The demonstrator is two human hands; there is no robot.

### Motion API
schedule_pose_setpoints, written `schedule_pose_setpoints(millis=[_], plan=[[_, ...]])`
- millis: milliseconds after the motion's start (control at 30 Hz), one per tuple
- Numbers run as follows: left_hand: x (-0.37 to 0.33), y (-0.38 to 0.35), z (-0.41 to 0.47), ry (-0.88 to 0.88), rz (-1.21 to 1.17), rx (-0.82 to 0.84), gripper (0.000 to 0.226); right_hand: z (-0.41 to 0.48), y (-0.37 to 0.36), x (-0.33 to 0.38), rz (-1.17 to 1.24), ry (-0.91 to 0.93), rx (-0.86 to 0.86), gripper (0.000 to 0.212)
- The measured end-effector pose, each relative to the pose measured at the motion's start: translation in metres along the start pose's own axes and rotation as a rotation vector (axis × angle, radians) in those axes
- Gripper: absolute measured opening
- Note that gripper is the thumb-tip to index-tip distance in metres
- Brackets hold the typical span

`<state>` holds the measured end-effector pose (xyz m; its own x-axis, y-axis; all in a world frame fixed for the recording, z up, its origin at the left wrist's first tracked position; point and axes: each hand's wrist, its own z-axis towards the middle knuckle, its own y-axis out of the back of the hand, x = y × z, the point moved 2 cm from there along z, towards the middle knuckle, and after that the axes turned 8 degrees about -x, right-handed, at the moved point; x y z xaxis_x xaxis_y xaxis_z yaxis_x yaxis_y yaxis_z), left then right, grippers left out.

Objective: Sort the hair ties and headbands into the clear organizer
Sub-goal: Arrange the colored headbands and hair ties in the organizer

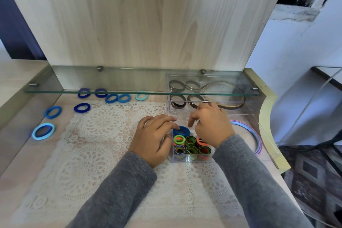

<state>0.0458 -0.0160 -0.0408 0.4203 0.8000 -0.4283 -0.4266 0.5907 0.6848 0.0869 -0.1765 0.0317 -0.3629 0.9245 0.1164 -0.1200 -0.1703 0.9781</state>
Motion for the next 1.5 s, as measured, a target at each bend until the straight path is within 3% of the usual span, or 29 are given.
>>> schedule_pose_setpoints(millis=[300, 633, 833, 967, 1133, 1233, 1500], plan=[[0.000, 0.000, 0.000, 0.001, 0.001, 0.022, 0.036, -0.001, -0.011, 0.003, -0.120, 0.003, 0.007, 0.015], [-0.002, 0.001, 0.000, 0.014, 0.003, 0.013, 0.037, -0.001, -0.012, 0.006, -0.112, 0.020, 0.032, 0.020], [-0.003, 0.011, 0.000, 0.053, 0.065, -0.154, 0.033, -0.003, -0.009, 0.006, -0.101, -0.043, 0.019, 0.022], [0.008, 0.026, -0.003, 0.158, 0.117, -0.330, 0.033, -0.007, -0.008, 0.013, -0.086, -0.096, -0.098, 0.026], [0.030, 0.049, -0.014, 0.289, 0.279, -0.422, 0.034, -0.009, -0.018, 0.047, 0.052, -0.102, -0.415, 0.020], [0.045, 0.061, -0.022, 0.385, 0.433, -0.373, 0.036, -0.009, -0.028, 0.075, 0.091, -0.013, -0.377, 0.020], [0.079, 0.072, -0.039, 0.704, 0.672, 0.004, 0.051, 0.000, -0.065, 0.126, 0.125, 0.132, -0.157, 0.039]])
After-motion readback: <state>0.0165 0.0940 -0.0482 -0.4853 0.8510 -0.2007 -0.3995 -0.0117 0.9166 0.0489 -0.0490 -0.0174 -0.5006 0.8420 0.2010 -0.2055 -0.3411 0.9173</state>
